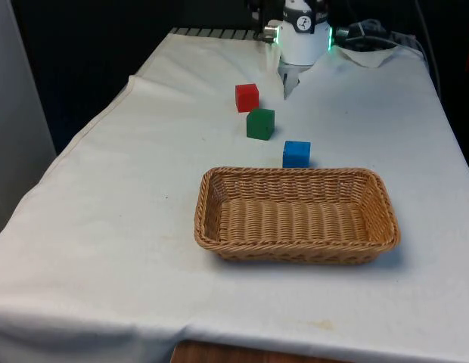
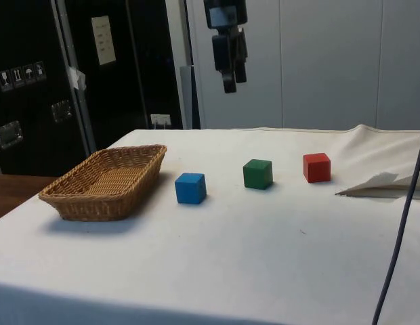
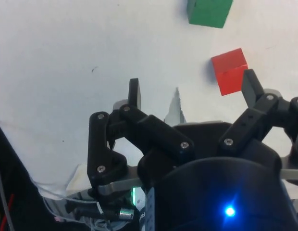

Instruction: Pick up exactly two blocks and place them into the basket.

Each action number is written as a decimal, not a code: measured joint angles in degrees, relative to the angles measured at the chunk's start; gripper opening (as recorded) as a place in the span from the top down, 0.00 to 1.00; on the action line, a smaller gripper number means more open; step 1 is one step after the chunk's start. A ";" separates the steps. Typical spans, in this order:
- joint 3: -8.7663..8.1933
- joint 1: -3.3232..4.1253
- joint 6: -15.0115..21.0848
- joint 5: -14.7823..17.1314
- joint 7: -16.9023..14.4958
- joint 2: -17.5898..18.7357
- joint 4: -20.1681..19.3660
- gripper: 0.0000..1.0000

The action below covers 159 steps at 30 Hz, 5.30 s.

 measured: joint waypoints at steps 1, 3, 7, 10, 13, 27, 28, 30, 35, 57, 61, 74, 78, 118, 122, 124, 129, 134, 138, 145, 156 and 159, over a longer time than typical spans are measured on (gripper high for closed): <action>-0.34 -0.06 0.11 -0.06 -0.29 0.00 -0.17 0.00; -0.92 -0.17 0.57 -0.11 -0.63 0.06 -0.69 0.00; -1.38 -0.40 2.81 -0.11 -0.34 0.63 -1.95 0.00; -1.78 -0.52 4.98 -0.11 0.11 1.60 -2.69 0.00; -2.01 -0.57 6.30 -0.11 0.46 2.29 -3.09 0.00; -3.09 -0.63 15.18 0.00 3.84 7.39 -6.13 0.00; -3.21 -0.63 15.87 0.00 4.07 7.73 -6.47 0.00; -3.38 -0.63 17.36 0.00 4.35 8.42 -7.10 0.00; -4.35 -0.74 20.86 0.00 4.47 9.97 -8.65 0.00; -5.27 -0.74 28.25 3.09 1.95 16.21 -10.20 0.00; -4.87 -0.74 30.48 5.67 0.23 18.45 -10.31 0.00; -3.38 -0.74 36.73 12.78 -4.07 24.64 -10.71 0.00; -3.09 -0.74 37.70 13.69 -4.53 25.50 -10.77 0.00; -3.38 -0.74 33.00 12.89 -3.55 18.62 -9.80 0.99; -3.27 -0.74 30.42 12.49 -3.15 17.42 -7.91 0.99; -3.27 -0.74 29.68 12.32 -3.04 17.19 -7.33 0.99; -3.15 -0.74 25.95 12.15 -2.81 16.44 -3.95 0.99; -3.09 -0.74 23.49 12.20 -2.86 16.44 -1.49 0.99; -3.04 -0.74 20.80 12.38 -3.09 16.62 1.43 0.99; -2.86 -0.74 17.36 13.52 -4.01 17.76 6.13 0.99; -2.35 -0.74 13.69 14.55 -4.13 20.97 13.41 0.99; -1.60 -0.74 12.72 14.78 -3.61 22.75 16.27 0.99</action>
